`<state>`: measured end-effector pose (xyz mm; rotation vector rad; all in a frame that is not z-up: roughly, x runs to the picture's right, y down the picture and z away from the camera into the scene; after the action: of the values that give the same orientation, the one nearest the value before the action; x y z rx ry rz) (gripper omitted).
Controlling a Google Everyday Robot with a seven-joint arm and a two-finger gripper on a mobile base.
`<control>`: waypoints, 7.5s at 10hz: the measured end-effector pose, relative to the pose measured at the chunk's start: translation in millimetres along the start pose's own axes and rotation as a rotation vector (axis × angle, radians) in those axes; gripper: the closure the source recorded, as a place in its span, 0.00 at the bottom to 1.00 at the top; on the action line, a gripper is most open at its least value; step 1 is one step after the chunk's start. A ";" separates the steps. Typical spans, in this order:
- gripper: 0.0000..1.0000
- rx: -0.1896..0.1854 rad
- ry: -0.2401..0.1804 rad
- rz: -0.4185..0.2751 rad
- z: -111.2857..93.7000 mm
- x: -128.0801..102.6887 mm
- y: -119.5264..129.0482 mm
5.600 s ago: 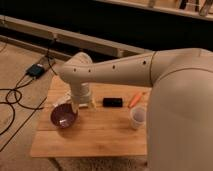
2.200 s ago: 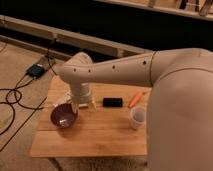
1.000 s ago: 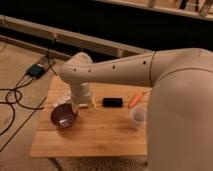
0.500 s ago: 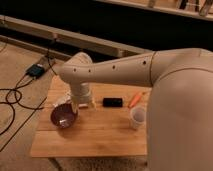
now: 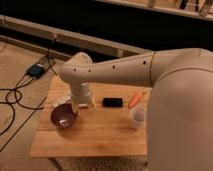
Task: Drag the pepper across the table
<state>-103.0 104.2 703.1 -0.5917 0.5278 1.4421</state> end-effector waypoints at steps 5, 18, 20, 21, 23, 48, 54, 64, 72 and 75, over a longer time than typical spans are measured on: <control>0.35 0.001 0.000 0.000 0.1 -0.1 -0.1; 0.35 0.039 -0.175 0.454 -16.7 -129.0 -225.4; 0.35 0.024 -0.194 0.518 -12.2 -147.6 -261.5; 0.35 0.012 -0.210 0.556 -7.7 -157.4 -281.4; 0.35 -0.001 -0.224 0.614 3.5 -166.9 -307.5; 0.35 -0.066 -0.028 1.008 140.0 -220.2 -401.9; 0.35 -0.024 -0.063 0.983 144.1 -222.2 -411.8; 0.50 -0.003 -0.025 1.009 161.4 -218.6 -415.7; 0.96 0.029 -0.019 1.024 160.7 -217.1 -431.1; 0.96 0.037 -0.052 1.069 145.0 -217.2 -455.6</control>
<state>334.9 20.8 980.7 -0.2128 0.8927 2.4307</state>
